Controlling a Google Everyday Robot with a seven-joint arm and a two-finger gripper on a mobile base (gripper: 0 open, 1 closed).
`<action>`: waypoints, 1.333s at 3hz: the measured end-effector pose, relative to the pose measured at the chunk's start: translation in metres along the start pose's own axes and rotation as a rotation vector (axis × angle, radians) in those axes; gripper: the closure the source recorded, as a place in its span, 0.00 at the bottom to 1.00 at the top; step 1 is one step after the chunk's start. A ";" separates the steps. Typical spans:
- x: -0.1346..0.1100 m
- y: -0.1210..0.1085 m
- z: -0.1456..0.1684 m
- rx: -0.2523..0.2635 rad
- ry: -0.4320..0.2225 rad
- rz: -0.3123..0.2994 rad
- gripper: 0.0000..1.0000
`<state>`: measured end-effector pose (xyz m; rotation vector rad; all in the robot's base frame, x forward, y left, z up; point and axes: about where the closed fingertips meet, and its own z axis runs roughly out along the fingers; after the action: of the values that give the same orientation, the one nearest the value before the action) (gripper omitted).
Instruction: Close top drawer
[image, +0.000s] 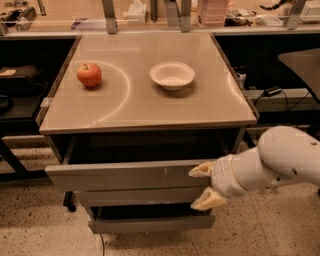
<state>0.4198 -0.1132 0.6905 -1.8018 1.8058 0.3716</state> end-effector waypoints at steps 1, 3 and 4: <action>-0.003 -0.040 0.014 0.001 0.011 -0.042 0.65; 0.030 -0.088 0.040 0.001 0.064 -0.021 0.86; 0.030 -0.088 0.040 0.001 0.064 -0.021 0.61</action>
Offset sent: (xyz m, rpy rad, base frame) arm 0.1398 -0.0251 -0.0603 -0.1071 -0.0013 -0.0120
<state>0.5147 -0.1208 0.6584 -1.8500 1.8280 0.3078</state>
